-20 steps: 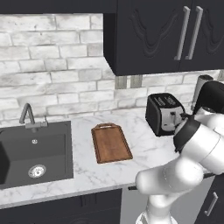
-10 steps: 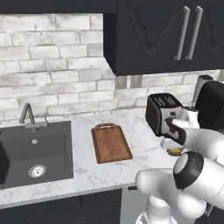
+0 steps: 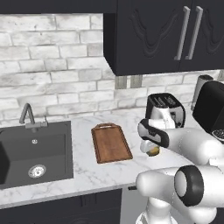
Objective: Pick up the sponge from the counter and clean the cutting board by briefly scrubbing or pressing down on the cutting board. Once finished, release the sponge.
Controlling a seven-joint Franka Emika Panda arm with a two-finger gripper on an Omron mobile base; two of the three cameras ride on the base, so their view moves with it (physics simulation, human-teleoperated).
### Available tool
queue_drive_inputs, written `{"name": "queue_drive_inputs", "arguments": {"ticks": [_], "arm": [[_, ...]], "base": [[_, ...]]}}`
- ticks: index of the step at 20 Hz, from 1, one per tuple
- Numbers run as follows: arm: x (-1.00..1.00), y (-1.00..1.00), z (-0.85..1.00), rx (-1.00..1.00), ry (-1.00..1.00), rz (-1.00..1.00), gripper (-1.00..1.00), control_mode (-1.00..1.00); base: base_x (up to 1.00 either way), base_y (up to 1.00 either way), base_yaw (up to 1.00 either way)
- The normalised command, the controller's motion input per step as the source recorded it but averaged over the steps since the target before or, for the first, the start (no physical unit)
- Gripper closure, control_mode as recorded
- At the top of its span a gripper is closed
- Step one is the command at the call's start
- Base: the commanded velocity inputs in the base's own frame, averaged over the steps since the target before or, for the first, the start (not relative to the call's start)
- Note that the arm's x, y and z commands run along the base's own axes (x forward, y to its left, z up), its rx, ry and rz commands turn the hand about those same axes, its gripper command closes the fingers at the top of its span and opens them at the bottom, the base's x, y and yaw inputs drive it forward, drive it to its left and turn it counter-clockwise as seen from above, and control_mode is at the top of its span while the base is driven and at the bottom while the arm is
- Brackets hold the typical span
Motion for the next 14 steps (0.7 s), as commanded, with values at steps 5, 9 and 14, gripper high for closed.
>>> {"name": "queue_drive_inputs", "arguments": {"ticks": [5,9,14], "arm": [[0.37,0.64,0.11,0.00,0.04,0.41,1.00,-1.00],[0.18,0.51,0.03,0.00,0.00,0.27,1.00,-1.00],[0.04,0.45,-0.06,0.00,0.01,0.15,1.00,-1.00]], "base": [[0.00,0.00,0.00],[0.00,0.00,0.00],[0.00,0.00,0.00]]}}
